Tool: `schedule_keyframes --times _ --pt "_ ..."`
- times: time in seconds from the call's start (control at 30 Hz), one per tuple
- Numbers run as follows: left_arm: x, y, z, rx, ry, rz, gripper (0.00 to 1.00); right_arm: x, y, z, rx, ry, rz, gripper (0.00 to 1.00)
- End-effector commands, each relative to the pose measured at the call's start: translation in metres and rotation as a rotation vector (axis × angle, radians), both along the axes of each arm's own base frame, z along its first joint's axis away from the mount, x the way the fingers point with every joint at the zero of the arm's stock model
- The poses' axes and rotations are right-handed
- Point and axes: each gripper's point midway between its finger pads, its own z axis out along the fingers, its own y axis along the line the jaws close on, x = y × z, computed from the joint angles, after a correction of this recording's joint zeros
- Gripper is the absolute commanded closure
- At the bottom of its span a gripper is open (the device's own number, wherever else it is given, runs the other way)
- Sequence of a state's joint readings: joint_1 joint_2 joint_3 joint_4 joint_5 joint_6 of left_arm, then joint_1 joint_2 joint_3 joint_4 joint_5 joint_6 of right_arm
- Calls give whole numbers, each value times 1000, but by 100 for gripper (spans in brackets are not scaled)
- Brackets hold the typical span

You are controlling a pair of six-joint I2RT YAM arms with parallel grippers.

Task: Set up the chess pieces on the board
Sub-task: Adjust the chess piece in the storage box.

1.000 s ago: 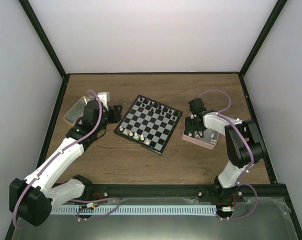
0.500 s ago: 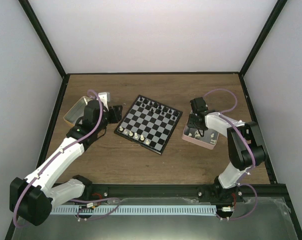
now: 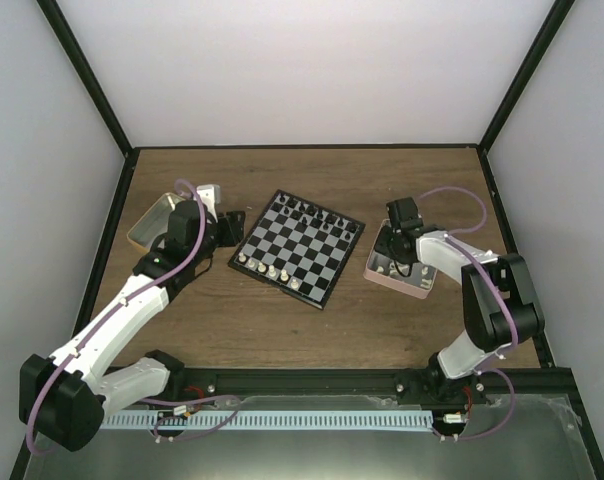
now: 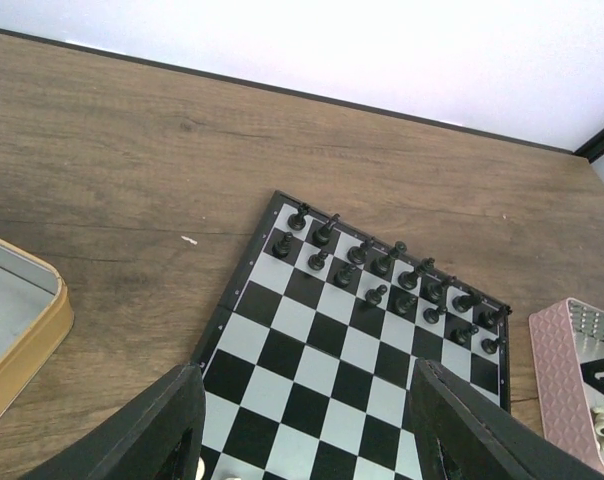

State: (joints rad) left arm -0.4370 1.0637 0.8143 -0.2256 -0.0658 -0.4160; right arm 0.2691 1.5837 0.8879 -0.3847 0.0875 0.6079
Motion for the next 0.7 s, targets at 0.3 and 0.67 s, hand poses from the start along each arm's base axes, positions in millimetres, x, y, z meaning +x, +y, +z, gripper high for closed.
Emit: schedule_keyframes --times 0.3,0.67 --pt "0 0 -2 -11 -3 -4 42 22 10 5 437 -99 -369 67" --pt "0 -1 -3 -12 -3 -8 42 17 5 -19 526 -48 -551 74"
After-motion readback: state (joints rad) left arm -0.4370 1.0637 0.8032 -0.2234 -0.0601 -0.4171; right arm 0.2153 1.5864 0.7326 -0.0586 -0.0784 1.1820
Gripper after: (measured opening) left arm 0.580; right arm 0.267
